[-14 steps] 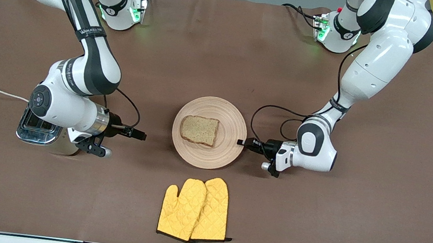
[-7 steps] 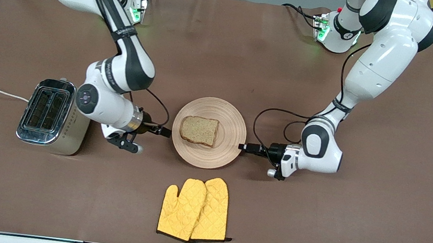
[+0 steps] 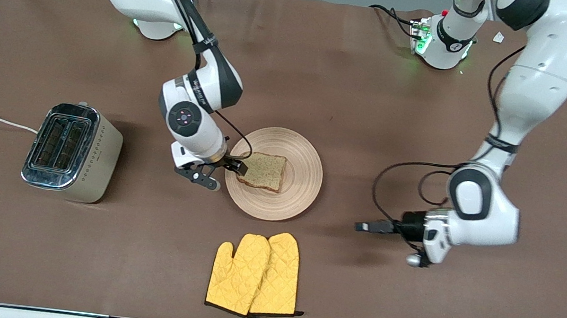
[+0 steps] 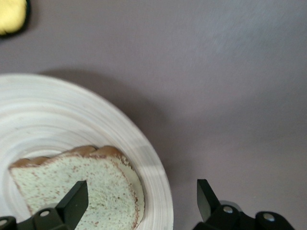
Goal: Move plate and put bread in toaster
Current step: 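Slide the plate toward the table middle while the right gripper reaches the bread, then release the plate with the left gripper while the right gripper lowers onto bread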
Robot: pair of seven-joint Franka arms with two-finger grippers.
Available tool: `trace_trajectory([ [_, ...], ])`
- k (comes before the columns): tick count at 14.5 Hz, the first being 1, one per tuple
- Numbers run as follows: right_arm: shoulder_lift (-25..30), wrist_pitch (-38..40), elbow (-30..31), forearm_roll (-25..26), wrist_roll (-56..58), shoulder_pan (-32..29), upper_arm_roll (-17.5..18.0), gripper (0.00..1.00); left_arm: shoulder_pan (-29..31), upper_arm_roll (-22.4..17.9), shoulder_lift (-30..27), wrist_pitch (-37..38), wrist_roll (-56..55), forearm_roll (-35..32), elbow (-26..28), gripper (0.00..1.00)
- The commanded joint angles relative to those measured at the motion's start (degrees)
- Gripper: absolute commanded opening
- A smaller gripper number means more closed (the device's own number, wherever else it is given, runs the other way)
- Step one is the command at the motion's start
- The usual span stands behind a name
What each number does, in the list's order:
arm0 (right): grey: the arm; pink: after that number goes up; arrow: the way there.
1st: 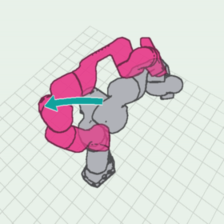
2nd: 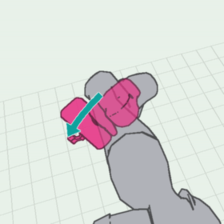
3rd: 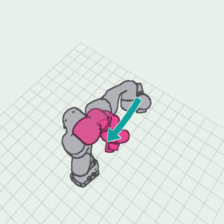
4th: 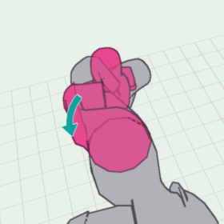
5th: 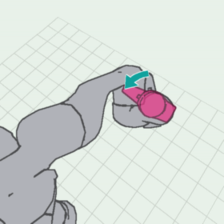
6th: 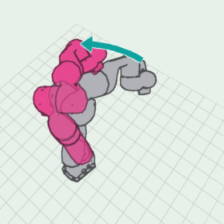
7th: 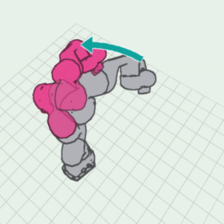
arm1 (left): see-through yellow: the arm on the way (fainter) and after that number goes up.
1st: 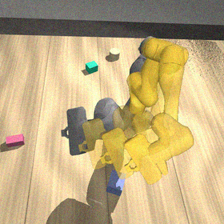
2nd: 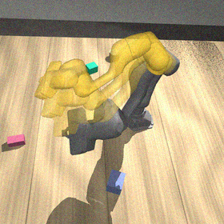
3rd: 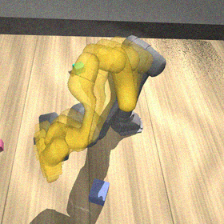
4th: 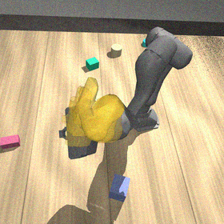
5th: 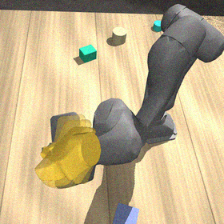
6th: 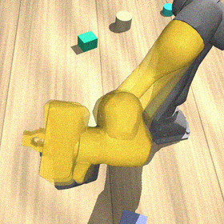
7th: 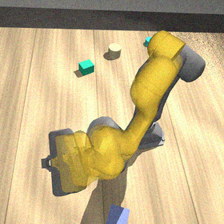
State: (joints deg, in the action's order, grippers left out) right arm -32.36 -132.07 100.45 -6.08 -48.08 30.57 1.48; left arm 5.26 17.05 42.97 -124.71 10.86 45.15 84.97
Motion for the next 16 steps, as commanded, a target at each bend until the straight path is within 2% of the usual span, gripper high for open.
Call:
trace_trajectory([
  [1,-0.1,-0.2,0.0,1.6,-2.1,1.9,-0.3,0.99,4.5,0.1,-4.8,5.2,-4.8,-11.6,-2.3,1.0],
  [3,-0.9,-0.3,-1.0,1.7,-2.1,2.2,-0.4,0.96,7.1,-0.1,-7.7,11.1,-7.2,-19.8,-5.2,1.0],
  [6,-2.1,0.1,-3.2,1.9,-4.3,3.3,-0.4,0.9,7.9,-0.1,-15.4,18.8,-9.9,-33.5,-6.6,1.0],
  [8,-2.4,0.0,-3.2,4.0,-4.4,3.4,-0.3,0.77,7.8,-0.1,-21.2,22.9,-10.0,-40.5,-6.5,1.0],
  [11,-3.4,-0.3,-3.1,6.5,-4.7,3.4,-0.3,0.61,7.9,-0.1,-28.0,30.7,-10.0,-42.7,-6.5,1.0],
  [14,-3.8,-0.5,-3.0,6.7,-5.0,3.4,-0.4,0.59,8.1,-0.3,-33.2,34.6,-9.6,-45.8,-6.0,1.0],
  [16,-4.1,-1.1,-2.9,7.0,-5.1,3.6,-0.4,0.59,4.7,-4.6,-37.6,35.2,-9.5,-45.7,-3.7,1.0],
])
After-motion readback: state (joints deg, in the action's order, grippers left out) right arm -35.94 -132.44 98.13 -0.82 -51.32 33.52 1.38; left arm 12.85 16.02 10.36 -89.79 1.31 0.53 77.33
